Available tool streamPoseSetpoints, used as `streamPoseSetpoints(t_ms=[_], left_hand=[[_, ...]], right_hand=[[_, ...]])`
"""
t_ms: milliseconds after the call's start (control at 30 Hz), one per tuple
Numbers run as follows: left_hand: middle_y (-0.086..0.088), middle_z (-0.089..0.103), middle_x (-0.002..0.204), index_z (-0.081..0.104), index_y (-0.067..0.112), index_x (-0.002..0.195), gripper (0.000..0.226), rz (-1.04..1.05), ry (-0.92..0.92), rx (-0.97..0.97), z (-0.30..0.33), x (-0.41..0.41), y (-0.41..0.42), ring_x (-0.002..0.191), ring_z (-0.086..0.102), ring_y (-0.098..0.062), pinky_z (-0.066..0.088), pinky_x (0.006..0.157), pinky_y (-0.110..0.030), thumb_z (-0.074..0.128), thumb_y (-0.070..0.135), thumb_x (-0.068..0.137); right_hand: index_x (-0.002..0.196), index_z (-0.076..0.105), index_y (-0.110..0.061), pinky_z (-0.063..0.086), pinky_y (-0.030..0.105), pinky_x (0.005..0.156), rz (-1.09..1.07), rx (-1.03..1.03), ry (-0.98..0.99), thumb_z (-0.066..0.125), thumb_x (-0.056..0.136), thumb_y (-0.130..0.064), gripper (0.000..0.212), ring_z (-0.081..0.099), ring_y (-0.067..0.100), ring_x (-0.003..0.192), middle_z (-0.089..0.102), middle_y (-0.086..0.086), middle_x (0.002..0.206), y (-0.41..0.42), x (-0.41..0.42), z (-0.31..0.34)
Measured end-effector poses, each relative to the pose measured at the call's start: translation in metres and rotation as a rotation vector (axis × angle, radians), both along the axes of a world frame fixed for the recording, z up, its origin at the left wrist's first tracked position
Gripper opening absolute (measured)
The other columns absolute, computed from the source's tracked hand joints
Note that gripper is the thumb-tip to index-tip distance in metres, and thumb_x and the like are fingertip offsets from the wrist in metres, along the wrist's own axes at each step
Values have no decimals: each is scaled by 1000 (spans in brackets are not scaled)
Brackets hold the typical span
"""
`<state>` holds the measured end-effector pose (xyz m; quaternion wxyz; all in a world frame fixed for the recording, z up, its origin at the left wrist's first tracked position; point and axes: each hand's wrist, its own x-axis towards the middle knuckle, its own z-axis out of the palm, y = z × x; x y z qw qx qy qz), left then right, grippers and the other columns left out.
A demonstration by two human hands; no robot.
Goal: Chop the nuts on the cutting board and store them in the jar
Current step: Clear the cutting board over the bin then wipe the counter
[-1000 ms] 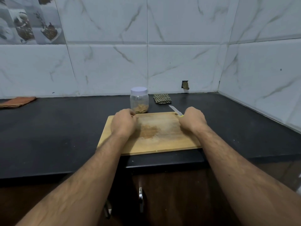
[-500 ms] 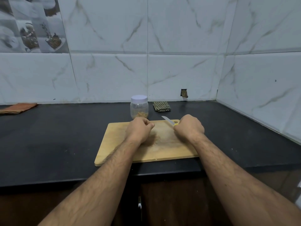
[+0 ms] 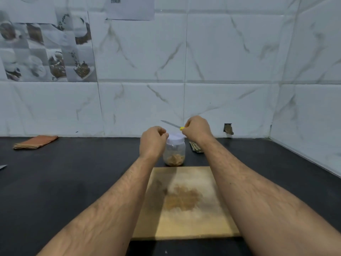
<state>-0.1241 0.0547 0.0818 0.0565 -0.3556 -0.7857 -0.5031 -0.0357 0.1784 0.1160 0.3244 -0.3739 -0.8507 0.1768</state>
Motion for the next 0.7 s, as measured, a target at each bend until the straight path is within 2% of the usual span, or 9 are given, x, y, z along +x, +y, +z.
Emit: streamPoseSetpoints(t_ms=[100,233,333,433,567,700], left_hand=[[-2,70,114,69,11,115,24,16,47,0,7,-20,18,104,63,-18,45,83,-25,59,18,95],[-2,72,105,71,13,105,17,44,70,-38,-4,-36,37,92,61,-15,45,77,-26,59,17,94],[0,71,100,72,15,100,15,53,74,-44,-10,-41,40,93,62,-16,48,78,-28,59,17,93],[0,72,100,73,18,102,17,58,62,-56,-16,-38,41,96,64,-19,47,78,-26,60,18,91],[2,72,98,72,18,102,16,67,97,-18,-21,-24,26,92,63,-16,47,77,-26,59,20,94],[1,72,86,74,19,91,16,-58,214,-28,-30,3,21,83,64,-20,52,76,-34,58,19,92]], right_hand=[[89,70,-8,53,31,66,-2,48,-101,65,83,-10,8,64,25,83,70,7,89,17,-35,2],[84,65,-13,55,33,70,-11,36,-207,64,81,-9,6,63,25,83,66,4,86,31,-61,-3],[70,55,-12,47,31,61,-8,25,-234,63,77,-8,11,61,26,78,59,4,75,36,-65,-6],[71,58,-11,50,32,65,7,-10,-211,67,75,-12,10,65,27,85,63,6,80,42,-62,-11],[86,73,-8,57,36,78,38,-53,-14,71,77,-22,18,67,25,87,72,7,87,43,-46,-6],[81,71,-12,52,33,73,-83,-79,218,62,82,-19,12,65,25,88,73,5,87,55,-6,-8]])
